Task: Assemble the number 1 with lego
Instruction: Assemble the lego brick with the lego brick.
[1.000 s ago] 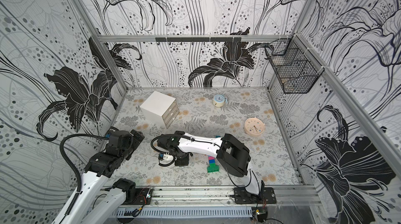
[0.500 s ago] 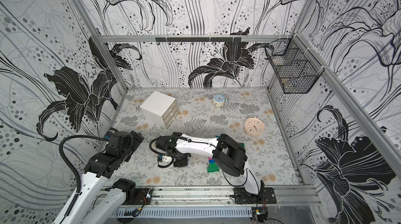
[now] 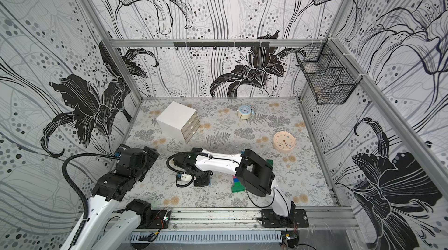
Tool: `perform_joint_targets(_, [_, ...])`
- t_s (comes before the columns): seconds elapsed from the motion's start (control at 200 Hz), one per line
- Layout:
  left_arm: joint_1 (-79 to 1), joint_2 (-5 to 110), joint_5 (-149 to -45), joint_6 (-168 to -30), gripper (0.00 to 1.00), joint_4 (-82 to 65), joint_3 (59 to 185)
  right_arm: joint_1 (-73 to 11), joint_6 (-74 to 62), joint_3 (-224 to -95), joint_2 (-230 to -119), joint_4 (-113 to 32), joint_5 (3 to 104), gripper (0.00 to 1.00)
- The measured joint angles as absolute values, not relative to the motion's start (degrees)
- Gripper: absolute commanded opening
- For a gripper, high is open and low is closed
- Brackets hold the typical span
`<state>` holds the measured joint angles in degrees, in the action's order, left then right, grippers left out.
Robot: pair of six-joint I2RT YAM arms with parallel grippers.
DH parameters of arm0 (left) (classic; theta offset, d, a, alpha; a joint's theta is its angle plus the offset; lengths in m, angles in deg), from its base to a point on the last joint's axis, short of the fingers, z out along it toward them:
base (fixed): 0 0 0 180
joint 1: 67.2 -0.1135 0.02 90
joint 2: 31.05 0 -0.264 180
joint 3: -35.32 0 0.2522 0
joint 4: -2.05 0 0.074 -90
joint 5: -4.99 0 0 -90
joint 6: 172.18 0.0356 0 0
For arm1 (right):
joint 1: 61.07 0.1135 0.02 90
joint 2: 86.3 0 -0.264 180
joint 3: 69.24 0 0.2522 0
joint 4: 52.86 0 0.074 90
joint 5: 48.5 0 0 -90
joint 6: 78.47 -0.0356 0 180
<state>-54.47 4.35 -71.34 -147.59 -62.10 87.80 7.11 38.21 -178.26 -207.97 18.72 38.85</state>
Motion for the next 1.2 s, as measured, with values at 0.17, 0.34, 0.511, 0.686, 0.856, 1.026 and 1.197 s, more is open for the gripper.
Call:
perform_joint_targets(0.17, [-54.5, 4.5, -71.3, -147.6, 0.98, -62.3, 87.8, 7.1, 37.8, -178.0, -207.7, 18.5, 38.9, 0.41])
perform_joint_targets(0.34, [-54.5, 4.4, -71.3, -147.6, 0.98, -62.4, 87.8, 7.2, 35.3, -174.5, -207.1, 15.6, 40.3, 0.67])
perform_joint_targets(0.511, [-54.5, 4.7, -71.4, -147.4, 0.98, -62.8, 88.6, 7.0, 32.0, -172.6, -202.9, 13.2, 41.3, 0.77])
perform_joint_targets(0.686, [-54.5, 6.2, -72.8, -145.6, 0.98, -62.6, 89.5, 6.4, 24.8, -167.6, -192.0, 8.6, 41.5, 0.81])
perform_joint_targets(0.856, [-54.5, 9.2, -79.1, -141.5, 0.92, -60.4, 88.9, 6.3, 6.4, -156.5, -179.2, 0.3, 37.9, 0.69])
perform_joint_targets(1.026, [-54.0, 14.1, -90.3, -138.7, 0.84, -53.6, 84.2, 6.2, -21.4, -150.9, -175.0, -1.9, 33.4, 0.60])
perform_joint_targets(1.197, [-47.1, 21.4, -98.7, -136.8, 0.82, -47.5, 80.6, 6.1, -37.6, -147.5, -176.6, -5.0, 35.9, 0.50])
